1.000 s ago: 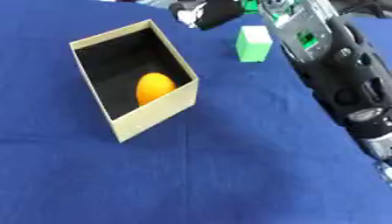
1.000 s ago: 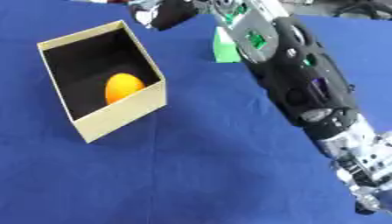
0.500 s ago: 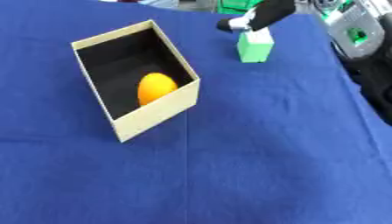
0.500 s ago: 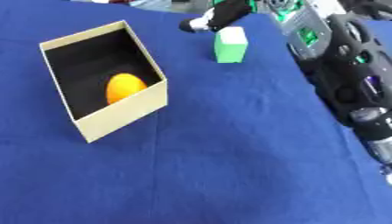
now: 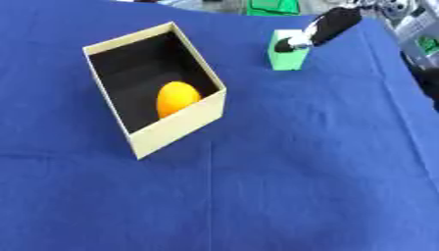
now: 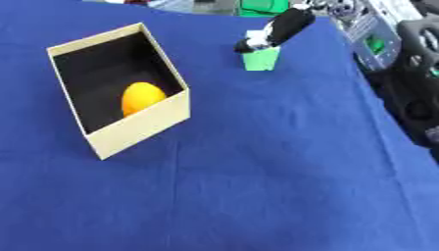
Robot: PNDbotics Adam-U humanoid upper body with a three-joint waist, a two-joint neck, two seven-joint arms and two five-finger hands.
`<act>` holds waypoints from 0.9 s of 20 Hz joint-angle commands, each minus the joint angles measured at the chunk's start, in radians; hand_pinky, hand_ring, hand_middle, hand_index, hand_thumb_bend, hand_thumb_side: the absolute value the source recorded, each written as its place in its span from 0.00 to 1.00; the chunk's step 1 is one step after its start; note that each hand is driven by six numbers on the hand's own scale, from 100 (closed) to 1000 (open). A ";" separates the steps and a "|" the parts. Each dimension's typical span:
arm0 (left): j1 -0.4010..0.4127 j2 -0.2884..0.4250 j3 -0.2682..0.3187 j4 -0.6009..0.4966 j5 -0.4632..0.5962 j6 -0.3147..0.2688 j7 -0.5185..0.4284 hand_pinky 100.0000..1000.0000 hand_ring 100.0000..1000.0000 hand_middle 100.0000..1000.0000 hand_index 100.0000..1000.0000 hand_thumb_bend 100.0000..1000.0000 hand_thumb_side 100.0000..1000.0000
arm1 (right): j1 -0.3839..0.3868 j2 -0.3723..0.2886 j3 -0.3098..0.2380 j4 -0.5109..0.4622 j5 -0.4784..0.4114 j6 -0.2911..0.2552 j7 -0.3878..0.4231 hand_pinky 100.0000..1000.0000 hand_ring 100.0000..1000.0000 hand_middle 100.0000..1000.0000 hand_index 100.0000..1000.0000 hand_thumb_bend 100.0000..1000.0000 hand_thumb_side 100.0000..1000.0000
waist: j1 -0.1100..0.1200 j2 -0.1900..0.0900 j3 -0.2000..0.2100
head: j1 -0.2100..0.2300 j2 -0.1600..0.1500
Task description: Pick up objects on the table and place them in the box.
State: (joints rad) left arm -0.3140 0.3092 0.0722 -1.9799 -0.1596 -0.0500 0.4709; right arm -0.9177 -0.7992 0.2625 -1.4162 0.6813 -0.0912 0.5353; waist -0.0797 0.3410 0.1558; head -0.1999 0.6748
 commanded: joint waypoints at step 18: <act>-0.008 0.021 0.009 -0.020 -0.008 -0.001 -0.003 0.45 0.64 0.61 0.74 0.08 1.00 | -0.005 -0.021 -0.010 0.151 0.121 -0.038 -0.093 0.90 0.97 0.83 0.90 0.57 0.51 | 0.009 -0.003 0.007 | 0.000 -0.028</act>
State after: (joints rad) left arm -0.3143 0.3092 0.0724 -1.9799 -0.1675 -0.0499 0.4701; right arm -0.9063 -0.8002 0.2630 -1.2701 0.7898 -0.1282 0.4504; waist -0.0763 0.3565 0.1627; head -0.1972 0.6580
